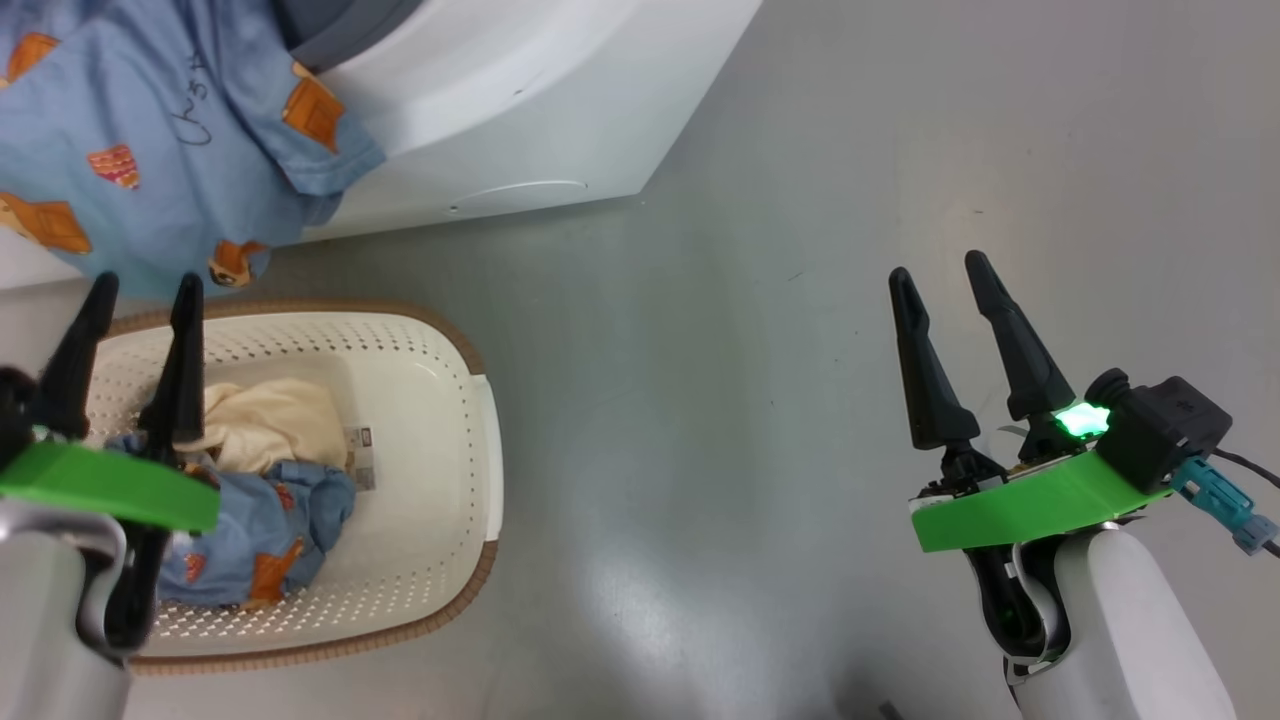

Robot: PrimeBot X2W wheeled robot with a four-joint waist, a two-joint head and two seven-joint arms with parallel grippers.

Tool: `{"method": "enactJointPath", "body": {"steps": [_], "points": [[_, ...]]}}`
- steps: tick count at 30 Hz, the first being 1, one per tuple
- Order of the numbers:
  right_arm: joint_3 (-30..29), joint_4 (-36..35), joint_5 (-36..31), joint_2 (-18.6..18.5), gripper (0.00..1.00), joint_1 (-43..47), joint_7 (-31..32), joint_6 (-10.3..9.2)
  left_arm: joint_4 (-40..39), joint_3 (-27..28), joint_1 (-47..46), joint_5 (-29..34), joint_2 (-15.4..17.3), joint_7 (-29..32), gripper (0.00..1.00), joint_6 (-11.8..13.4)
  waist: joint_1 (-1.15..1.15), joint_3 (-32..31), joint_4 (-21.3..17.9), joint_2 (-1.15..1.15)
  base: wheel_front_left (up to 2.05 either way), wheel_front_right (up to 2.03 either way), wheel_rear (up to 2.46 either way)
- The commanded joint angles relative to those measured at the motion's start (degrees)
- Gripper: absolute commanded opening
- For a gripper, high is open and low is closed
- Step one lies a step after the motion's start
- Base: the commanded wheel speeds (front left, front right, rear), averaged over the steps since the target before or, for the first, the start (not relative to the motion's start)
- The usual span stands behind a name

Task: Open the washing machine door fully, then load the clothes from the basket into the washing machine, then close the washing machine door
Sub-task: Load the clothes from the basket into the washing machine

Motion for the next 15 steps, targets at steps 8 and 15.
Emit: {"method": "enactJointPath", "body": {"steps": [8, 15], "points": [[2.1, -1.2, 1.2, 0.1, 1.00, 0.4, -0.3, 0.09, 9.6, -4.9, -9.8, -4.7, 3.3, 0.2, 1.00, -0.2, 0.00, 0.8, -1.4, 0.00, 0.00, 0.00, 0.00], [2.0, -1.3, 1.6, 0.1, 1.00, 0.5, -0.3, 0.09, 15.3, -8.3, -15.7, -8.3, 2.9, 0.8, 1.00, -0.2, 0.00, 1.4, -1.8, 0.00, 0.00, 0.00, 0.00]]}}
